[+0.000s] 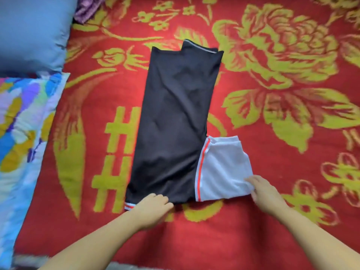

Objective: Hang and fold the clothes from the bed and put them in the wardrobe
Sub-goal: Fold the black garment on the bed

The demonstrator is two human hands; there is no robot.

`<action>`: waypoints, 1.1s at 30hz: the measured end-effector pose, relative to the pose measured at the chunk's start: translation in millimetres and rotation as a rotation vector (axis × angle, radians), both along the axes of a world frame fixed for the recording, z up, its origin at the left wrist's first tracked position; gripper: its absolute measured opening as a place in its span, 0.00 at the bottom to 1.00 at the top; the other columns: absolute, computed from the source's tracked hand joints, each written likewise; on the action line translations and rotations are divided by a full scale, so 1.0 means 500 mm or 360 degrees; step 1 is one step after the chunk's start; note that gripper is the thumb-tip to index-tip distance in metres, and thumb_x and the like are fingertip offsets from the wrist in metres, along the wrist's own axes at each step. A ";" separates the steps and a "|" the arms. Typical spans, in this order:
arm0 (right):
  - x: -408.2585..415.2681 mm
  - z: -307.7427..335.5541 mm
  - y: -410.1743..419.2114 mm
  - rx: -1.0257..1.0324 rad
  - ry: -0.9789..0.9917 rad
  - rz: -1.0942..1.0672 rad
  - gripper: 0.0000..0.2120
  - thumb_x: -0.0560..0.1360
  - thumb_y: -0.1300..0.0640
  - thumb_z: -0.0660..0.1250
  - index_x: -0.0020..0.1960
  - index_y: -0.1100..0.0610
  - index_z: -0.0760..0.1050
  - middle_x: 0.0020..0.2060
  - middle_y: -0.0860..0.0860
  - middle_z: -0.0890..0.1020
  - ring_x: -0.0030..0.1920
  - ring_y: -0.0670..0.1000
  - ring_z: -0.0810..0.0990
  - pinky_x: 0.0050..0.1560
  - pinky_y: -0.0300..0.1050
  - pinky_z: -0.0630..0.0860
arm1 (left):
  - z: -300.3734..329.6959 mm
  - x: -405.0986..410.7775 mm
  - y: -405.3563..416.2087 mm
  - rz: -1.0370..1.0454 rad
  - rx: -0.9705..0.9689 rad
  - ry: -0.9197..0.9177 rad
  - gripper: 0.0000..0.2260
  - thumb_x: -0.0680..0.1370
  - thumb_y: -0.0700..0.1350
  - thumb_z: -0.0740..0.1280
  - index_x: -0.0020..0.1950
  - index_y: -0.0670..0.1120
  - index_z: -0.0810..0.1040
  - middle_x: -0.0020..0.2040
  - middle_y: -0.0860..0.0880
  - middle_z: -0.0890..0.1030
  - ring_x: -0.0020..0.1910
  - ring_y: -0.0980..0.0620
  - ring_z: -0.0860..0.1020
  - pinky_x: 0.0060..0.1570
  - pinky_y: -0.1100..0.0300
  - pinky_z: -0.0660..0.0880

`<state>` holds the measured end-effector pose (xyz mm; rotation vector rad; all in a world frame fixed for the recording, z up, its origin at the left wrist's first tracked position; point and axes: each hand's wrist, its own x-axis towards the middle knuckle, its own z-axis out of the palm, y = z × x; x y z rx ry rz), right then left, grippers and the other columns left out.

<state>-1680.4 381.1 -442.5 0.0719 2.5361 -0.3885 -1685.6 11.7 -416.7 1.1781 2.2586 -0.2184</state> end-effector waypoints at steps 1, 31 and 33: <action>-0.023 -0.002 0.000 -0.0163 0.0117 -0.0206 0.18 0.74 0.65 0.61 0.64 0.57 0.73 0.61 0.53 0.75 0.63 0.58 0.73 0.61 0.50 0.70 | -0.007 -0.012 0.031 -0.0018 0.0145 0.0113 0.11 0.65 0.53 0.73 0.45 0.52 0.81 0.38 0.55 0.78 0.36 0.55 0.78 0.35 0.64 0.73; -0.082 -0.011 -0.330 -0.0072 0.0101 0.1056 0.40 0.67 0.57 0.66 0.77 0.57 0.56 0.76 0.58 0.59 0.76 0.61 0.55 0.74 0.62 0.44 | -0.108 -0.147 -0.204 0.0077 -0.0045 0.0115 0.43 0.74 0.34 0.58 0.75 0.51 0.30 0.73 0.47 0.27 0.73 0.45 0.31 0.71 0.42 0.34; -0.057 -0.014 -0.315 0.0153 0.0000 0.1262 0.47 0.61 0.54 0.72 0.77 0.56 0.58 0.75 0.60 0.57 0.75 0.61 0.54 0.72 0.65 0.48 | -0.123 -0.157 -0.209 0.0006 -0.0099 0.0090 0.40 0.76 0.34 0.56 0.75 0.51 0.30 0.72 0.47 0.27 0.74 0.46 0.32 0.70 0.44 0.32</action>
